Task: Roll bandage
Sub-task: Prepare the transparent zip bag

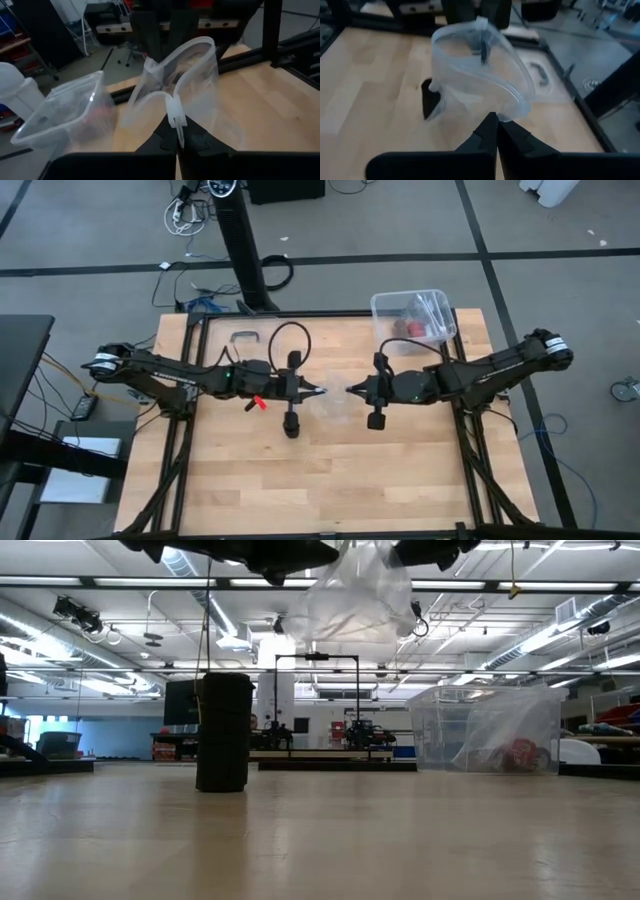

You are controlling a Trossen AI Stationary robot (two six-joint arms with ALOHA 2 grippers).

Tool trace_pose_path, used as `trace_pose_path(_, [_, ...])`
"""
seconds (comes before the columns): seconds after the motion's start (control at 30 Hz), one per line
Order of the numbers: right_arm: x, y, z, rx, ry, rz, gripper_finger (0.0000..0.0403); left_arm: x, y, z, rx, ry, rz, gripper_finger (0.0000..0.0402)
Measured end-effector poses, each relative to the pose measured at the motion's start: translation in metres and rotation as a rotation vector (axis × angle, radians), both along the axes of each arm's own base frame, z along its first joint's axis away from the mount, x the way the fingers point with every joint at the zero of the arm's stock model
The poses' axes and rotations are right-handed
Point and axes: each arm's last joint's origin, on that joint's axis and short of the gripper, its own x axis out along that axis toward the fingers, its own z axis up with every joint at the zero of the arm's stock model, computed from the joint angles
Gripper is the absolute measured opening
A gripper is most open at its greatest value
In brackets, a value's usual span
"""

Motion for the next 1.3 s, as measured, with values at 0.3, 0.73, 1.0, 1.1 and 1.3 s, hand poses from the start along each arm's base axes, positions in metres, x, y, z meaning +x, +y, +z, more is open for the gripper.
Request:
trace_pose_path(0.3, [-0.029, 0.01, 0.007, -0.031, 0.026, -0.099, 0.0099, -0.002, 0.0, -0.008, 0.006, 0.079, 0.014, 0.0003])
trace_pose_path(0.73, [-0.039, 0.03, 0.033, -0.006, -0.151, 0.088, 0.0086, -0.002, 0.001, -0.009, 0.011, 0.095, 0.026, 0.0003])
trace_pose_path(1.0, [0.0, 0.026, 0.043, -0.097, 0.017, 0.091, 0.0009, -0.003, 0.002, -0.012, 0.004, 0.12, 0.056, 0.0003])
trace_pose_path(1.1, [0.015, 0.021, 0.049, -0.122, 0.133, 0.059, 0.0004, -0.003, 0.002, -0.014, 0.013, 0.143, 0.084, 0.0003])
trace_pose_path(1.3, [0.047, 0.006, 0.038, -0.069, 0.332, 0.039, 0.0003, -0.004, 0.003, -0.015, 0.026, 0.157, 0.095, 0.0003])
